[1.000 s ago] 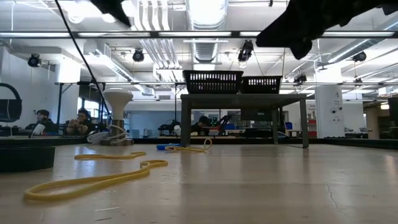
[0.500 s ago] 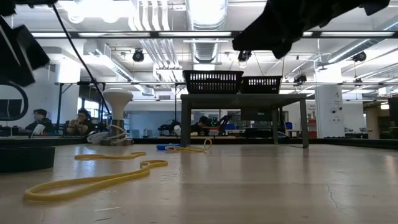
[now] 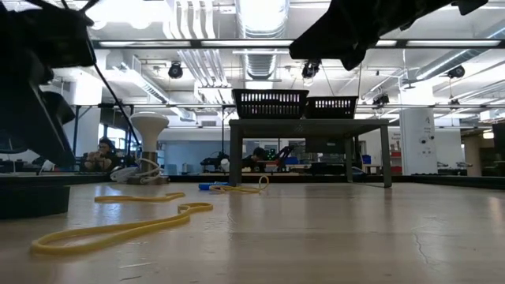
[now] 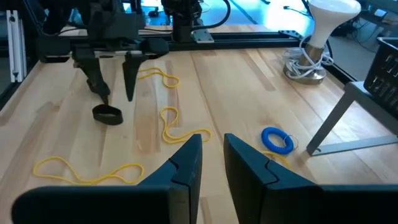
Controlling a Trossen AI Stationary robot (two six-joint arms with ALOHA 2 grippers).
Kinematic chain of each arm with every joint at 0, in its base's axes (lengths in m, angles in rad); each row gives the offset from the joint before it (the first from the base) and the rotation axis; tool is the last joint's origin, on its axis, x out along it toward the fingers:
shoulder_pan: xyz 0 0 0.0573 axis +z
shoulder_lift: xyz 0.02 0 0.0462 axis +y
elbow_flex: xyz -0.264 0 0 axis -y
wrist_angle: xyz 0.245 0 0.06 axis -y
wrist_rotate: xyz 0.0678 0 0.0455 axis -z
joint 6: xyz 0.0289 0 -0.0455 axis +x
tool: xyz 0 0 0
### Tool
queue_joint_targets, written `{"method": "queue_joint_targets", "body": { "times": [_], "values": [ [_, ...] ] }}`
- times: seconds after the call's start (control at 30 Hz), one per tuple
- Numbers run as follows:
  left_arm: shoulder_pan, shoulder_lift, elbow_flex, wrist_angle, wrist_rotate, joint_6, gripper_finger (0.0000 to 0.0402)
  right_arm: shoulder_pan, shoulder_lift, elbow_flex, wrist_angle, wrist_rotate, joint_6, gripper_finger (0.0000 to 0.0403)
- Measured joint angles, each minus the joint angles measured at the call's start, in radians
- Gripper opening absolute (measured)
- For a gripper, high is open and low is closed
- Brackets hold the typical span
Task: Pick & Place Office Desk Supplies
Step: Put the black rubber band into the bottom left black bin
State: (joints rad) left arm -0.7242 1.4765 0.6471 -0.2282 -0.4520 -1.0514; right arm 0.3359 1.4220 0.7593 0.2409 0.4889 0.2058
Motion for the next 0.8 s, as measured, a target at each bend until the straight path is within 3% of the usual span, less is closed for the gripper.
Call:
{"method": "queue_joint_targets", "body": {
  "times": [0.17,0.53,0.63,0.73,0.8],
  "values": [
    [0.005,0.003,-0.016,0.032,0.034,0.025,0.0190,0.000,0.000,0.000,0.000,0.000,0.000,0.0063],
    [0.007,0.129,-0.003,0.016,0.047,0.060,0.0119,0.000,0.000,-0.001,0.000,0.000,0.004,0.0063],
    [0.013,0.145,0.018,0.011,0.035,0.080,0.0084,0.000,0.000,-0.001,0.000,0.000,0.003,0.0063],
    [0.031,0.144,0.047,0.024,0.022,0.159,0.0023,0.000,0.000,-0.002,0.000,0.000,0.003,0.0063],
    [0.057,0.143,0.070,0.024,0.001,0.200,0.0010,0.000,0.000,-0.002,0.000,0.000,0.003,0.0063]
  ]
}}
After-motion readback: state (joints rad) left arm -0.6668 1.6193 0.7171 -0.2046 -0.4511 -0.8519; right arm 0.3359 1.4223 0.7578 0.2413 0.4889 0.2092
